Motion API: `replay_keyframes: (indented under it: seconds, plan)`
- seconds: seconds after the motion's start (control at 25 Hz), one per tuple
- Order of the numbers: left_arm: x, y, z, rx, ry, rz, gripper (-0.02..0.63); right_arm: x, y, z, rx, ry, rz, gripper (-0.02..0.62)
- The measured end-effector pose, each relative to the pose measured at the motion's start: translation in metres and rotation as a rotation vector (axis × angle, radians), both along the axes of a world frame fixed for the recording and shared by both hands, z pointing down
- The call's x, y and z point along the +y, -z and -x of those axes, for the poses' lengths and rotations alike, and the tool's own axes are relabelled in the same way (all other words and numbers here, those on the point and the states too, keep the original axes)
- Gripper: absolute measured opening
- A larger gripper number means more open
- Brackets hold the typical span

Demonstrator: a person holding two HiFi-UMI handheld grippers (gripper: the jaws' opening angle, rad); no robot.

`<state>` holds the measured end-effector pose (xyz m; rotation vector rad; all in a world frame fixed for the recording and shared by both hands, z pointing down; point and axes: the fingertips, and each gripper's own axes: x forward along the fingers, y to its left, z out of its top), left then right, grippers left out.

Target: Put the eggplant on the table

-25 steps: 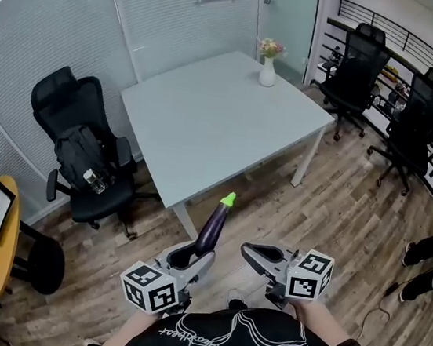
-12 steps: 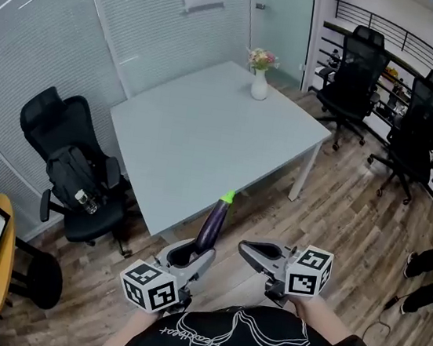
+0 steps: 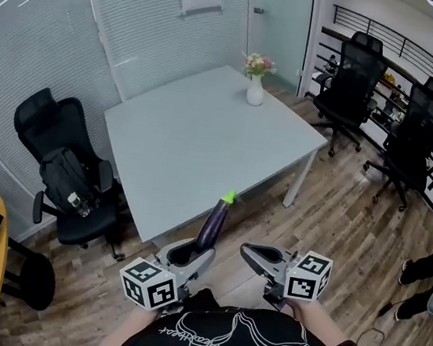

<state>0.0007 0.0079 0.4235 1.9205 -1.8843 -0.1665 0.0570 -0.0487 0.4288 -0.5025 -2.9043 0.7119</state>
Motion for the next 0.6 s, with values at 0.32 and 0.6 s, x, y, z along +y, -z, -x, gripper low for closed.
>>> replay_keyframes:
  seconds: [0.32,0.6]
  plan:
    - [-0.022,-0.007,0.023,0.013,-0.011,0.015,0.193,-0.027,-0.006,0.015,0.002,-0.040,0.026,0.009]
    - [-0.056,-0.015,0.072,0.048,-0.016,0.031,0.193,-0.063,-0.010,0.063,0.020,-0.057,0.053,0.009]
